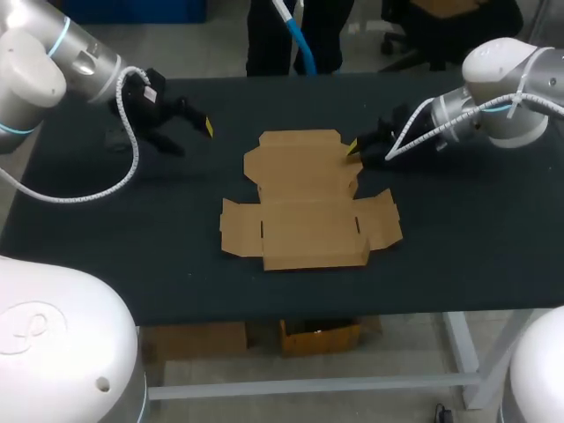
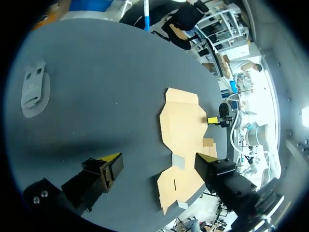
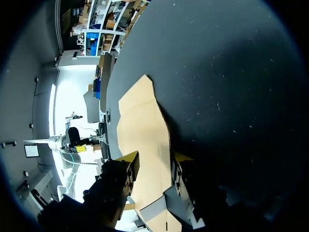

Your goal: Assemble the packaging by folding the flat box into shape, placing the metal phone stand inside, and closing the box properly

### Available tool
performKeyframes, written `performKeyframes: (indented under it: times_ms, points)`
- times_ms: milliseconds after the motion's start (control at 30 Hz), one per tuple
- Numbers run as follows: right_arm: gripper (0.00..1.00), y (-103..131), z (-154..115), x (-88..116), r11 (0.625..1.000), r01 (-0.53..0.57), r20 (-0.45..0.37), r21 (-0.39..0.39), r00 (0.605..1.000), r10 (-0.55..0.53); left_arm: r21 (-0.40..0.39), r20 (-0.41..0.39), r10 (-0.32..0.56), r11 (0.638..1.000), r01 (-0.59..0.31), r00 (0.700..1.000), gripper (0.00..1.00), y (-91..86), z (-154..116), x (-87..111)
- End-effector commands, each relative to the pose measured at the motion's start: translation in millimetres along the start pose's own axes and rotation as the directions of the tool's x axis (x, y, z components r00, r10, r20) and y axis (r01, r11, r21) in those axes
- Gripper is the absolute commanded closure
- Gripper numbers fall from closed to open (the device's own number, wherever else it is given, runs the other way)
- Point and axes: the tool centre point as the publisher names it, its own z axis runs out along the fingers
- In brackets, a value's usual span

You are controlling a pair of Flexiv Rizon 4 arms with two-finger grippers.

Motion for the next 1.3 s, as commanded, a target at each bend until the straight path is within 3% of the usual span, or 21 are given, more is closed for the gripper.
performKeyframes:
  times_ms: [33,200,267,300,900,1300]
  points:
    - [0.67,3.1,3.3,-1.7,1.0,0.006,-0.011,0.004,1.0,-0.006,0.001,-0.001,0.0,1.0,0.0,1.0,0.0,1.7,-0.6,-1.1]
    - [0.79,-0.6,4.6,-0.5,1.0,0.016,-0.03,-0.011,0.999,-0.016,-0.001,-0.003,-0.002,1.0,0.002,1.0,0.0,2.0,-0.4,-2.5]
    - [0.98,-2.9,3.3,1.2,0.999,0.028,-0.037,-0.024,0.999,-0.029,-0.004,-0.005,-0.001,1.0,0.001,1.0,0.0,2.0,-0.5,-3.3]
    - [1.0,-3.9,2.3,2.2,0.999,0.032,-0.038,-0.03,0.999,-0.034,-0.005,-0.005,-0.001,1.0,0.001,1.0,0.0,1.9,-0.5,-3.5]
    - [1.0,-15.9,-15.2,18.1,0.981,0.14,-0.088,-0.133,0.984,-0.152,-0.044,-0.025,0.023,0.999,-0.024,0.999,0.0,-3.1,3.6,-4.9]
    - [1.0,-17.0,-17.9,20.6,0.978,0.155,-0.107,-0.137,0.98,-0.17,-0.052,-0.049,0.037,0.998,-0.04,0.998,0.0,-5.1,7.3,-6.3]
